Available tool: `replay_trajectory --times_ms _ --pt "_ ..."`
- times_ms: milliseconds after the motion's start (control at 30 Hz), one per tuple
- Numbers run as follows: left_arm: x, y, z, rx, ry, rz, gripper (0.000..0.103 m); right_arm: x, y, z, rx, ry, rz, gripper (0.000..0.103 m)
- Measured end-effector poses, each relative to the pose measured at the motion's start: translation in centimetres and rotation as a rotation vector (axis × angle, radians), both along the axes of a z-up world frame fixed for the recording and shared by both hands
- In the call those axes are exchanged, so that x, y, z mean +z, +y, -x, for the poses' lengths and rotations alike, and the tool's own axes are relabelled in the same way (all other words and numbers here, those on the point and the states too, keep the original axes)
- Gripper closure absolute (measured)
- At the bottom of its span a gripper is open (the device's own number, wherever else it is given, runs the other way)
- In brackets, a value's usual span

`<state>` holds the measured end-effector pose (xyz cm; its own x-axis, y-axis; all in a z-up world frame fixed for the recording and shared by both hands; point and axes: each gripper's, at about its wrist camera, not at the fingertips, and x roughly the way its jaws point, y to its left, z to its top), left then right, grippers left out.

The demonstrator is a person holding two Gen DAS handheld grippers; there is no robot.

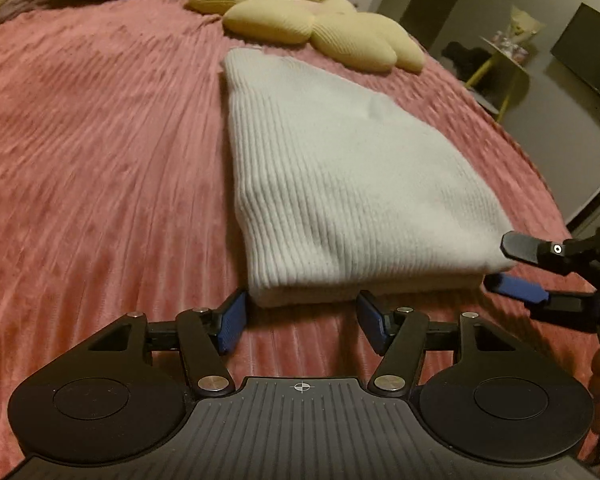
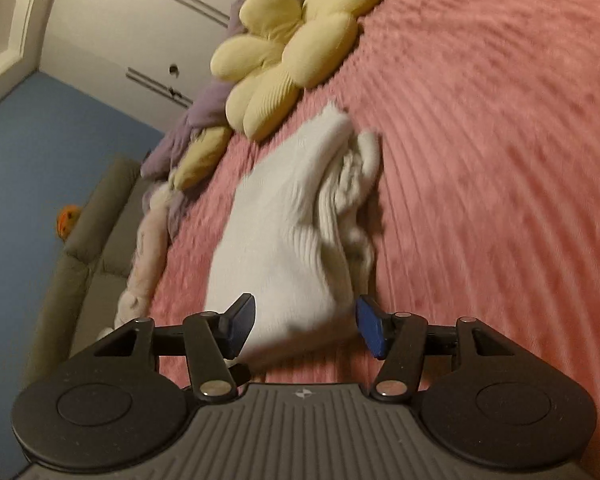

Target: Fold small clothes

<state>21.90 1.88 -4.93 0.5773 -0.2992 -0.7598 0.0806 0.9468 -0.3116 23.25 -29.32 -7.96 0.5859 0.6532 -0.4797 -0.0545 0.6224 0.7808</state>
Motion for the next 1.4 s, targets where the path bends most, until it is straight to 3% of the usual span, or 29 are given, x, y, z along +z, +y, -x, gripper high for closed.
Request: replay_trajectory --times_ms 133,233,300,433,533,567,600,633,667,700,867,900,967,1000,1067,1133,1200,1300,1400 --pt "0.1 -0.4 -0.5 -0.005 -0.013 -0.029 0.042 -1.6 0.4 0.1 -0.031 0.070 -0.088 0.047" --pt "0.0 -0.1 -0.6 0.038 -0.009 -0.007 0.045 -2.1 1.0 -0.3 -0.064 0.090 -0.080 0.058" --pt "0.1 0.2 -0.7 0.058 -0.007 0.016 0.048 -2.5 1.6 -0.9 -0.069 0.123 -0.041 0.059" --pt "0.1 0.8 -0.5 0.068 -0.005 0.041 0.050 -1.7 2.2 -0.6 -0.062 0.054 0.043 0.049" --pt "-0.1 0.8 -0.7 0.076 0.006 0.056 0.051 -2.1 2.3 -1.0 -0.071 0.067 0.014 0.048" --pt "-0.1 0.9 -0.8 0.082 0.010 0.068 0.054 -2.2 2.4 -1.3 -0.074 0.077 -0.010 0.050" --pt "-0.1 1.2 -0.9 0.091 0.017 0.082 0.059 -2.2 2.5 -1.7 -0.072 0.086 -0.027 0.066" --pt "0.1 1.4 -0.8 0.099 0.020 0.102 0.063 -2.2 2.8 -2.2 -0.066 0.102 -0.031 0.073" --pt "0.4 1.8 -0.7 0.105 0.020 0.127 0.073 -2.1 3.0 -2.5 -0.062 0.112 -0.025 0.075" --pt "0.9 2.0 -0.5 0.112 0.019 0.139 0.077 -1.7 3.1 -2.5 -0.055 0.098 -0.009 0.078" --pt "3.2 3.4 0.4 0.115 0.003 0.130 0.077 0.3 2.2 -0.9 -0.024 -0.002 -0.104 0.080" --pt "3.2 3.6 0.7 0.105 0.012 0.121 0.072 0.2 2.0 -0.7 -0.017 -0.005 -0.090 0.080" --pt "3.0 3.6 1.2 0.105 0.036 0.073 0.064 -0.7 1.9 -0.6 -0.023 0.039 0.053 0.078" --pt "3.1 3.6 1.6 0.108 0.034 0.034 0.055 -1.2 1.6 -0.5 -0.042 0.068 0.108 0.072" --pt "3.6 3.6 1.9 0.120 0.012 -0.025 0.050 -0.9 0.5 0.4 -0.080 0.052 0.092 0.071" --pt "4.5 3.4 1.3 0.123 -0.033 -0.051 0.047 1.1 0.1 1.3 -0.130 -0.030 0.178 0.069" --pt "5.1 2.8 0.0 0.122 -0.070 -0.054 0.034 3.3 0.8 1.2 -0.156 -0.124 0.284 0.069" --pt "5.3 1.3 -2.7 0.130 -0.116 -0.083 0.026 5.6 4.1 -0.9 -0.104 -0.214 0.443 0.070" --pt "4.5 0.1 -5.0 0.139 -0.105 -0.120 0.024 6.3 8.4 -3.3 -0.047 -0.304 0.615 0.076"
